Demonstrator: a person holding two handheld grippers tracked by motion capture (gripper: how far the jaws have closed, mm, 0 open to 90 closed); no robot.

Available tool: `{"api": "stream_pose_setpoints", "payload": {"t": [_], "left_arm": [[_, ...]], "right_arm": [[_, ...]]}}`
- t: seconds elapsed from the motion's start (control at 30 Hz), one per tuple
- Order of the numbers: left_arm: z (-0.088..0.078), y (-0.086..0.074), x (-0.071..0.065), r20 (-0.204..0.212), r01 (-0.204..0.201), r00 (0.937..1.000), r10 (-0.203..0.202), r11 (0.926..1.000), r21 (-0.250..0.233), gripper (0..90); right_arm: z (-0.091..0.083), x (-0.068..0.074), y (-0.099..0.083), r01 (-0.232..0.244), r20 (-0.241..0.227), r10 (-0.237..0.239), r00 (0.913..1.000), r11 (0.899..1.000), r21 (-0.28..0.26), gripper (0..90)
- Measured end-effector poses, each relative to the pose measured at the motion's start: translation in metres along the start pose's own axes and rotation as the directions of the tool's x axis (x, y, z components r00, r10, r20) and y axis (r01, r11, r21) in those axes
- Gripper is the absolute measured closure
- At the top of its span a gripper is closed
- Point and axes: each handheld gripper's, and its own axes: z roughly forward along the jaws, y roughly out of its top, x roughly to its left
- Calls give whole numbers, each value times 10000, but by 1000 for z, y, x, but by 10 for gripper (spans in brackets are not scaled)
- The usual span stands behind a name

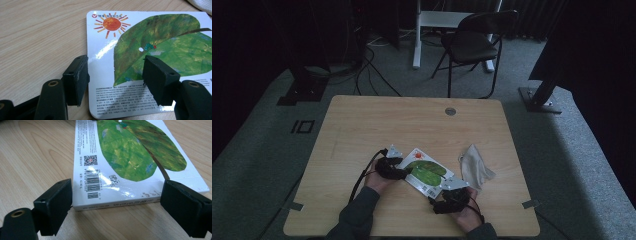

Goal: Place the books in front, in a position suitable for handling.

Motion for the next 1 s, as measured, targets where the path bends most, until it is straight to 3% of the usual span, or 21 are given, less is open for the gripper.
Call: {"api": "stream_pose_setpoints", "payload": {"t": [0.53, 0.63, 1.0], "left_arm": [[-6, -7, -4, 57, 103, 9999, -104, 9999, 17, 380], [-7, -11, -4, 170, 267, 9995, -266, 9996, -86, 379], [-12, -15, -9, 238, 192, 9995, -192, 9998, 6, 377]], "right_arm": [[-1, -9, -1, -272, -251, 273, 9993, 9996, 56, 130], [-1, -10, -1, -373, -285, 374, 9989, 9993, 37, 131], [-1, -17, 0, -657, -493, 652, 9967, 9978, -93, 130]]}}
